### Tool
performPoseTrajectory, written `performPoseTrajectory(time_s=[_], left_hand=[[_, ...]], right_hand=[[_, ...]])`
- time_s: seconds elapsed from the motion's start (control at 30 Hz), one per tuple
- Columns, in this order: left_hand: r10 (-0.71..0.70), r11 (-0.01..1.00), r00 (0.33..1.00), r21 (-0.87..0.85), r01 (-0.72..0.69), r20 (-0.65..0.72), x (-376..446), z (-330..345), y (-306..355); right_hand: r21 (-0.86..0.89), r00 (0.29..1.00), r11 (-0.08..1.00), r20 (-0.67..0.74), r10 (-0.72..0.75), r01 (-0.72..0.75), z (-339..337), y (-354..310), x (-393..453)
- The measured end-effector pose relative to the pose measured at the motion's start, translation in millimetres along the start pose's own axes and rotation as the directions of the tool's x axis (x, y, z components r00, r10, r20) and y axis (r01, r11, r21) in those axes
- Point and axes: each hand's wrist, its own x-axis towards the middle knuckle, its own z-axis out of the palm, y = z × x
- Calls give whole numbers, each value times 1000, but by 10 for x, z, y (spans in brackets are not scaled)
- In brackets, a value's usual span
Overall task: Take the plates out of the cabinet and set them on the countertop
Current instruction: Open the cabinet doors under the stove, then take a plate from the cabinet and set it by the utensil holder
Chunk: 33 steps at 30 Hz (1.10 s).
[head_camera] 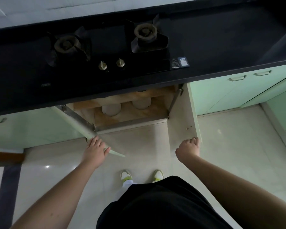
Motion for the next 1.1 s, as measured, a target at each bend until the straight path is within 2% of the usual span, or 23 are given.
performPoseTrajectory(time_s=[0.1,0.2,0.3,0.47,0.67,0.8,1.1], left_hand=[[-39,999,998,5,39,52,-64,-9,-16],[-41,998,996,41,38,77,-155,12,-89],[-1,999,1000,-43,1,7,-312,13,-210],[48,999,998,4,-48,-31,-676,129,-495],[-24,996,998,-85,19,-58,-1042,313,-1098],[-72,995,997,-64,71,-15,-1221,386,-1459],[-258,966,966,-25,258,10,-1589,424,-1936]], right_hand=[[65,999,997,-35,-39,41,-113,-41,25],[95,980,982,-131,-148,161,-270,-184,13],[122,940,950,-226,-255,287,-443,-454,-54],[167,859,874,-339,-383,456,-715,-1094,-295],[115,784,832,-425,-453,543,-966,-1816,-686],[68,747,815,-450,-490,576,-1085,-2159,-904],[28,713,786,-443,-544,617,-1198,-2619,-1278]])
